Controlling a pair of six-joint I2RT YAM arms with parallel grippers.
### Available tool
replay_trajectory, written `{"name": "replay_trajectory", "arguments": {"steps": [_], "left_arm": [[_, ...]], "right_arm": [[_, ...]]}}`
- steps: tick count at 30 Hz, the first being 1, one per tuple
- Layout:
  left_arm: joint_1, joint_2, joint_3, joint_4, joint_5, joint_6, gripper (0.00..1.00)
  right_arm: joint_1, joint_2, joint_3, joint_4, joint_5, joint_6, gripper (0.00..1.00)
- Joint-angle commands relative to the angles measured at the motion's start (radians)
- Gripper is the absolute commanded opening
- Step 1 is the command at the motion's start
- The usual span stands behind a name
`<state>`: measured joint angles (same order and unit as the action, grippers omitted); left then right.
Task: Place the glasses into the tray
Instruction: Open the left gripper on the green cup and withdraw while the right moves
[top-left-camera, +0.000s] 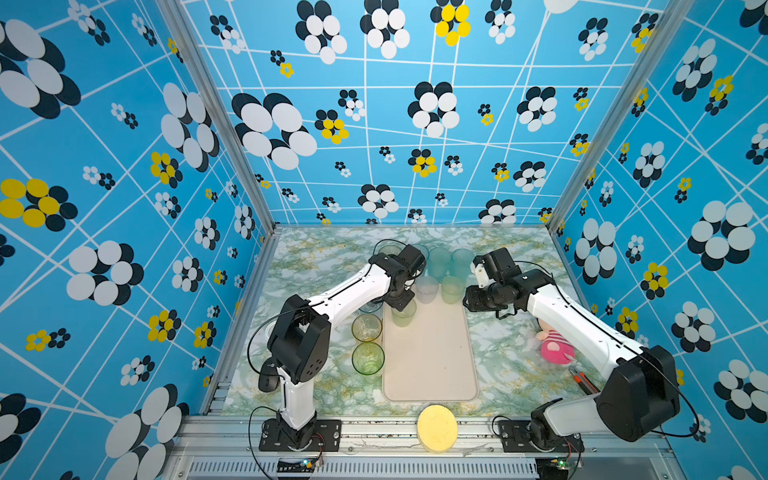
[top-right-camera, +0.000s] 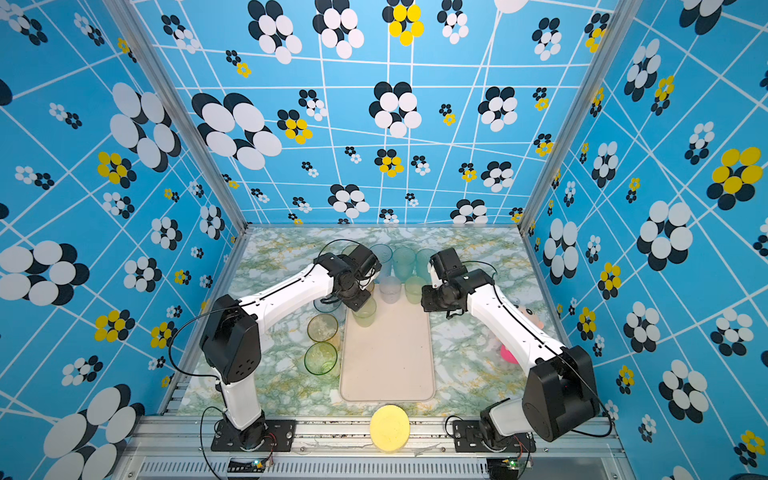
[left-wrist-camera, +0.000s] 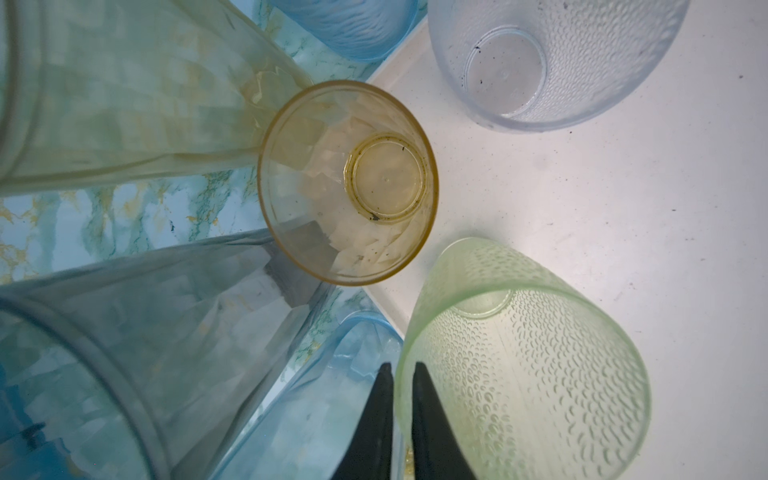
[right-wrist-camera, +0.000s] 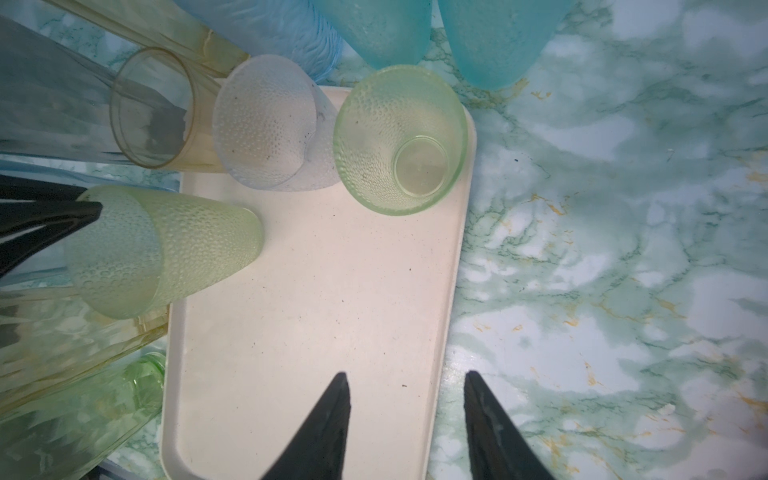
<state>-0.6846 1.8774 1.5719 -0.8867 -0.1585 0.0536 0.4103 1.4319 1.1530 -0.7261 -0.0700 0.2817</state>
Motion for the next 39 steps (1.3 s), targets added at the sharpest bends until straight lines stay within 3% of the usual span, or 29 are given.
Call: {"name": "replay_trajectory", "arguments": {"steps": [1,27,34,39], "left_arm": [[0.006,0.016,0.011,-0.003,-0.009,0.005,0.16],[-0.036,-0.021,0.119,0.027,-0.033,0.019,0.19],[-0.038,-0.215,0.061,0.161,0.013,0.007,0.19],[-0.002,-0.436,-0.082,0.293,0.004,-0.016,0.19]], "right_arm": [[0.007,0.008,0.025,-0.019,0.014,0.017,0.47],[0.013,0.002,0.017,-0.006,-0.005,0.019,0.47],[0.013,-0.002,0.094,-0.026,0.069,0.007,0.44],[0.0,0.036,0.199,-0.058,0.133,-0.006,0.4]]}}
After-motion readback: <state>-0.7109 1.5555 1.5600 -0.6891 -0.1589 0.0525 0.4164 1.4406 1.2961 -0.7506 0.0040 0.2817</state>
